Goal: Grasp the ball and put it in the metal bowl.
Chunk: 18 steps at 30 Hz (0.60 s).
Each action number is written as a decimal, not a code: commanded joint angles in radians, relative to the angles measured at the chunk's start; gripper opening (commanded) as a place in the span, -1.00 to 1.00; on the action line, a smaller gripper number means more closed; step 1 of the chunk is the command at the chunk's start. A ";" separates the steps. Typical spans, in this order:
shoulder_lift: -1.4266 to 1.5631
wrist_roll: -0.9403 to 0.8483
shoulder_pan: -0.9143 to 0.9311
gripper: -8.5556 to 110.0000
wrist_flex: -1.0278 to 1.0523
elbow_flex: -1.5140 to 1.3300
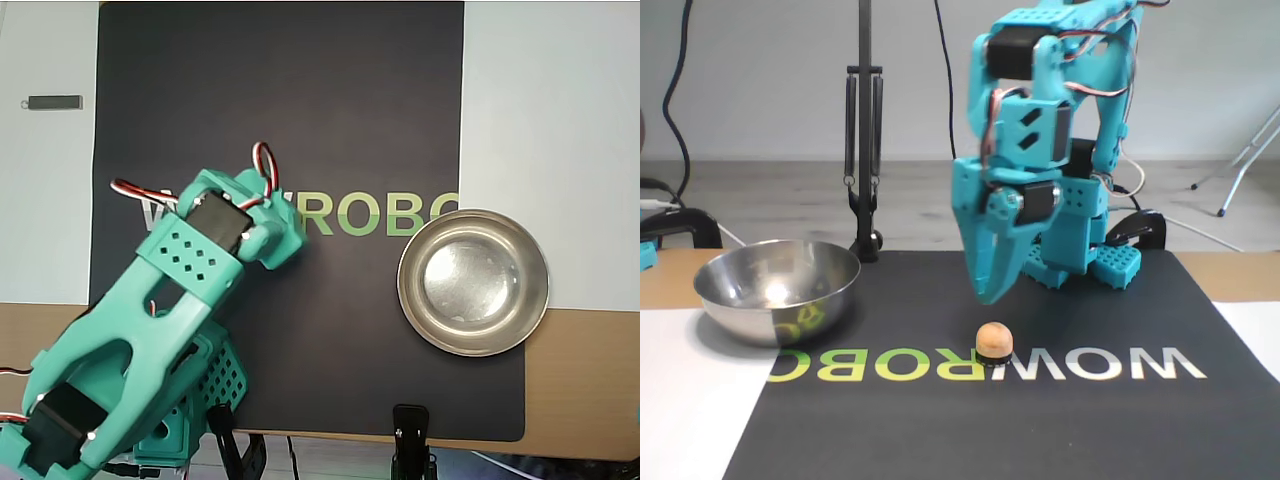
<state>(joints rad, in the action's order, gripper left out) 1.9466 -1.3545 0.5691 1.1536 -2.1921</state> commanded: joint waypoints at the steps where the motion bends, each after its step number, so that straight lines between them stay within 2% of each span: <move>1: 0.018 -0.003 -0.002 -0.86 -0.008 0.005; 18: 0.017 -0.005 -0.005 -0.83 -0.006 0.003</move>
<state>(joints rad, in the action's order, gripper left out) 1.9466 -1.3545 0.5706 1.1536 -2.1921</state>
